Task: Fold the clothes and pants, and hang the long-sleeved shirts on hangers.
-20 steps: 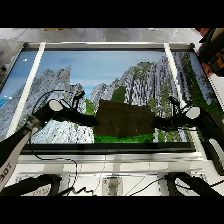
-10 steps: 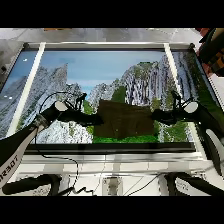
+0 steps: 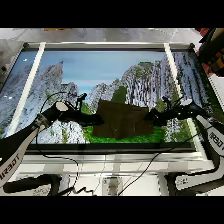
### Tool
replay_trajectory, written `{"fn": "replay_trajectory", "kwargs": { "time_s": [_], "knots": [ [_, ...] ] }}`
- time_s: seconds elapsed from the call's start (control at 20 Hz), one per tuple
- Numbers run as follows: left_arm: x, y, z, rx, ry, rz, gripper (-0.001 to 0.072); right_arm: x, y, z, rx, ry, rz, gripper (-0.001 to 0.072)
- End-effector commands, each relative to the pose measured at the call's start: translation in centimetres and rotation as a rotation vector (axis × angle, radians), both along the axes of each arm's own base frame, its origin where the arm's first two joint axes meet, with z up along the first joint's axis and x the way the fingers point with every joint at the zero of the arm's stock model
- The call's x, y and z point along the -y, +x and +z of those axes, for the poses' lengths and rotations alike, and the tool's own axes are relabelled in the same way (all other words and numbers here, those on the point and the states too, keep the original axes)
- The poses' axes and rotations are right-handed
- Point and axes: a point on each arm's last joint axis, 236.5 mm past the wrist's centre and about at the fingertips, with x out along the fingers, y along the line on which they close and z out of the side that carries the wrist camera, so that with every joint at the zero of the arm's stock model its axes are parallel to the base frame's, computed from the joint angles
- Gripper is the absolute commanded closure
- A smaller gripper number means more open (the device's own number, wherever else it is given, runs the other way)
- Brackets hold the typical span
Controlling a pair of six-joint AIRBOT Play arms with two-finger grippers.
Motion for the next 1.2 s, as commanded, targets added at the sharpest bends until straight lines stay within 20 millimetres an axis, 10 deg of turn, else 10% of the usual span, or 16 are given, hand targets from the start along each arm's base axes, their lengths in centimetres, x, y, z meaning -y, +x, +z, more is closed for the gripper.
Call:
{"fn": "replay_trajectory", "kwargs": {
  "time_s": [0.0, 0.1, 0.3, 0.5, 0.8, 1.15],
  "knots": [
    [-0.1, -0.1, -1.2, -0.025, 0.013, -0.001, 0.0008, -3.9, 1.3, 0.4, 0.09, 0.153, 0.046, 0.0156],
    [-0.2, -0.1, -2.2, -0.043, 0.021, 0.004, 0.0008, -6.5, 1.9, 1.4, 0.171, 0.198, 0.096, 0.0178],
    [-0.5, 1.5, -2.6, 0.002, 0.036, 0.052, 0.0007, -10.0, 3.6, 3.1, 0.299, 0.22, 0.109, 0.0627],
    [-1.0, 3.5, -0.3, 0.066, 0.024, 0.054, 0.0008, -8.2, 6.7, 7.6, 0.484, 0.13, 0.041, 0.0668],
    [-6.5, 7.5, 11.5, 0.381, 0.112, 0.007, 0.0008, 4.8, 8.7, 21.4, 0.817, -0.12, -0.25, 0.0668],
    [-13.9, 6.9, 25.0, 0.717, 0.143, 0.215, 0.0008, 25.7, -2.8, 26.0, 0.647, -0.682, -0.817, 0.0668]
  ]
}}
